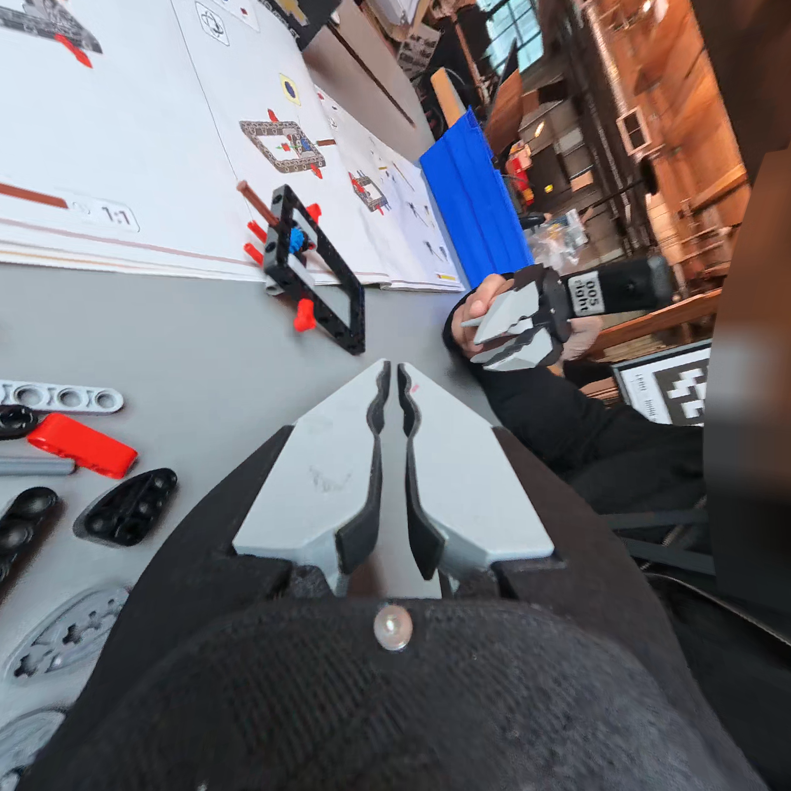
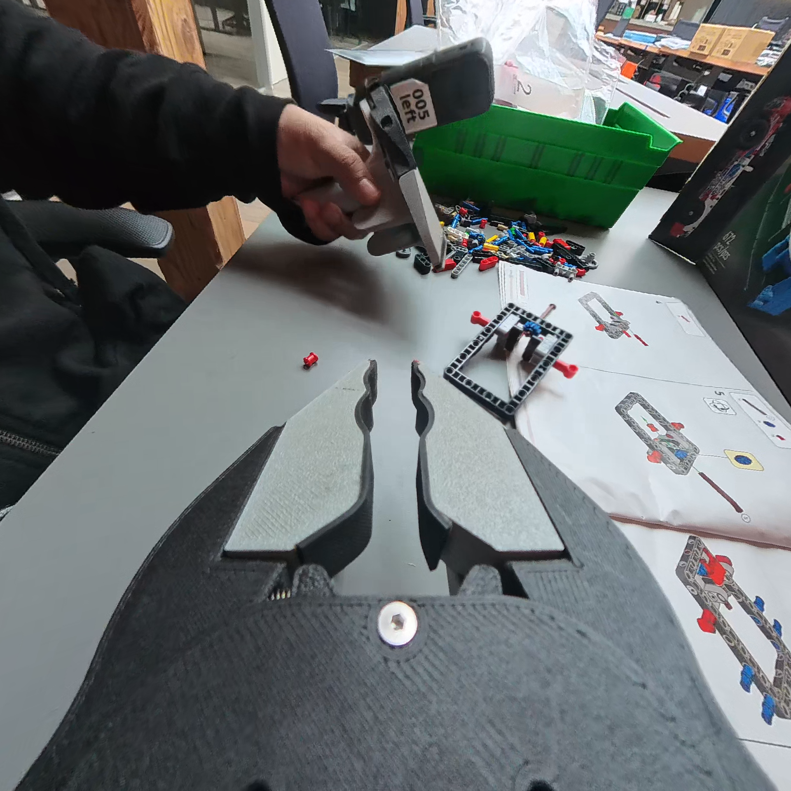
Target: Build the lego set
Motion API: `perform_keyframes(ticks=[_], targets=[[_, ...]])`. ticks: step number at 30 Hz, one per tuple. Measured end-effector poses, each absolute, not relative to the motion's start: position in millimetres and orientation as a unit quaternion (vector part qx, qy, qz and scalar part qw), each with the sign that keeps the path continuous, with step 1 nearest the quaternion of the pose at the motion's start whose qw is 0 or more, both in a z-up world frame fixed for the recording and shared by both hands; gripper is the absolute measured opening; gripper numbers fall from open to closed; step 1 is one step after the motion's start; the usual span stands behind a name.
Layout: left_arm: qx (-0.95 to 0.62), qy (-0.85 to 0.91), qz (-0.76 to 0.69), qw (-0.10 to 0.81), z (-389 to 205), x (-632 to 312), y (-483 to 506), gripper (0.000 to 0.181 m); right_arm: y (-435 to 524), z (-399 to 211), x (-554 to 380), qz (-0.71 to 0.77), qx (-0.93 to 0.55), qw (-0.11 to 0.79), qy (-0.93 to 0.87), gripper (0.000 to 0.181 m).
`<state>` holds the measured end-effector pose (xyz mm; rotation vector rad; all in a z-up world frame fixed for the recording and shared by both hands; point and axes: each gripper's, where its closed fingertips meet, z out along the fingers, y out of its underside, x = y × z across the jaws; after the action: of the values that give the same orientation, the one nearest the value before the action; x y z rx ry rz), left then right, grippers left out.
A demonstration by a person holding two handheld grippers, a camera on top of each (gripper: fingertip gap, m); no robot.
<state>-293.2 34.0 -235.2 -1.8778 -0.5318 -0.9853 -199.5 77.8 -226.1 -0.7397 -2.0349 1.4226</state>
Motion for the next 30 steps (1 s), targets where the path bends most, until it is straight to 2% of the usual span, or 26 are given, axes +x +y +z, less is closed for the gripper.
perform_keyframes(ticks=[4,8,10,14,17,19,21,24,26,28,30], targets=[[-0.797,-0.193,-0.359,0.445,-236.9,-283.4,39.3,0.013,90.3,-227.4,-209.5,0.518,-0.314,0.285,-0.743,0.013],[-0.831,-0.186,-0.307,0.426,-250.3,-282.9,40.4,0.026,118.3,-241.5,-237.8,0.482,-0.445,0.262,-0.707,0.016],[-0.833,-0.189,-0.297,0.427,-252.7,-282.4,42.8,0.028,116.3,-250.6,-249.4,0.475,-0.481,0.225,-0.702,0.028],[-0.839,-0.182,-0.288,0.425,-259.2,-276.2,47.7,0.029,117.4,-277.7,-282.3,0.393,-0.531,0.207,-0.721,0.033],[-0.846,-0.180,-0.274,0.419,-264.5,-275.6,46.7,0.031,113.6,-289.1,-299.3,0.348,-0.540,0.204,-0.739,0.025],[-0.849,-0.173,-0.280,0.414,-266.0,-269.4,47.3,0.032,113.9,-291.1,-305.2,0.332,-0.537,0.217,-0.744,0.009],[-0.850,-0.175,-0.283,0.408,-268.9,-267.0,50.4,0.038,114.3,-291.2,-304.2,0.326,-0.544,0.215,-0.742,0.005],[-0.857,-0.178,-0.263,0.406,-273.4,-268.1,51.8,0.043,112.8,-291.2,-297.4,0.334,-0.552,0.229,-0.729,0.005],[-0.857,-0.179,-0.252,0.411,-276.2,-269.0,51.3,0.039,111.3,-291.2,-291.6,0.335,-0.571,0.223,-0.716,0.005],[-0.858,-0.177,-0.255,0.410,-277.8,-268.7,51.1,0.029,97.7,-290.0,-281.3,0.359,-0.591,0.178,-0.700,0.006],[-0.860,-0.186,-0.234,0.414,-278.8,-279.3,50.2,0.029,74.9,-288.1,-265.3,0.396,-0.589,0.120,-0.694,0.010]])
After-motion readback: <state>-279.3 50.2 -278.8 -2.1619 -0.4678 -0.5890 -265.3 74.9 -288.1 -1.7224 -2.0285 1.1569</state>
